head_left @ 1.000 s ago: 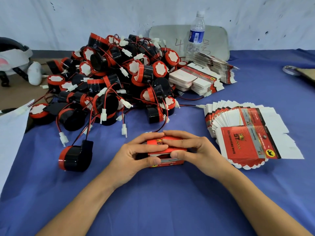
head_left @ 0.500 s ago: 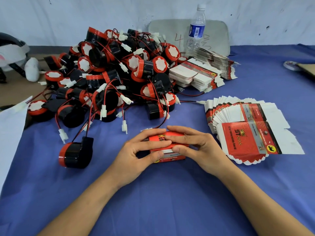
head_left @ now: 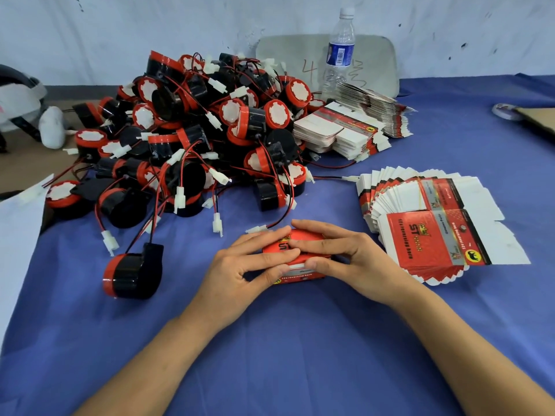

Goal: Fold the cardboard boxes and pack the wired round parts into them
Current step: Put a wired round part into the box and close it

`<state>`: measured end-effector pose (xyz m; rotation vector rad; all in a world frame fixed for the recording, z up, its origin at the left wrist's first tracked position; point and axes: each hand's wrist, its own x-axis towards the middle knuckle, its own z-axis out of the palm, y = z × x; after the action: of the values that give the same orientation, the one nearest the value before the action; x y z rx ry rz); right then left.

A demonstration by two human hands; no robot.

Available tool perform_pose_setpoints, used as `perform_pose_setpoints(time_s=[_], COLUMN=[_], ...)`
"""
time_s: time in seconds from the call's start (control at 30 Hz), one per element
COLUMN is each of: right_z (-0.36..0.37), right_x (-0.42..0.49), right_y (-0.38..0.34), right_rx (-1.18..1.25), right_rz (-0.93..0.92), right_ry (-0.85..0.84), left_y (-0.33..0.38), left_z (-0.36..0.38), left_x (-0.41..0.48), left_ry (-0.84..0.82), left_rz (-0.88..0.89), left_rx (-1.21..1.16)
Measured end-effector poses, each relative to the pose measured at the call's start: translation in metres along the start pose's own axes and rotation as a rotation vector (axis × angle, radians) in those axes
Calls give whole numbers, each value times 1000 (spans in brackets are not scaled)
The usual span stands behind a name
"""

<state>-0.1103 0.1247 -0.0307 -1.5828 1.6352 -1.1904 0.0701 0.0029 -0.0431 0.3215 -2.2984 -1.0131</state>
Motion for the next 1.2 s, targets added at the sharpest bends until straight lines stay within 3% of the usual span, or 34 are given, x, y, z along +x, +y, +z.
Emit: perform_pose_setpoints(time_s=[0.37,0.53,0.63,0.73,0.83,0.93,1.0,1.1,1.2], right_z=[1,5,7,10,8,8,20,41,47], right_x=[-10,-11,-7,-3,-2,-1,0,2,9], right_y=[7,0,-8,-18,-30,-28,-25,-21,-22], right_rx=[-513,-843,-1055,-1136,-733,-155,127,312,412], right_rz=[-223,-348,-422,-344,-80,142,261,422,470], right_ry=[4,101,119,35,-2,274,444,572,622], left_y=[-6,-10,-5,7,21,33,38,40,39], left_z=[5,-1,-4,2,7,17,28,39,38], left_x=[-1,-3,-2,-2,2,14,22,28,34], left_ry=[43,3,0,62,167,298,300,352,339], left_rz=[263,377,401,288,-47,-419,-605,-726,-752], left_rx=[271,472,574,512,219,-27,-158,-265,-284])
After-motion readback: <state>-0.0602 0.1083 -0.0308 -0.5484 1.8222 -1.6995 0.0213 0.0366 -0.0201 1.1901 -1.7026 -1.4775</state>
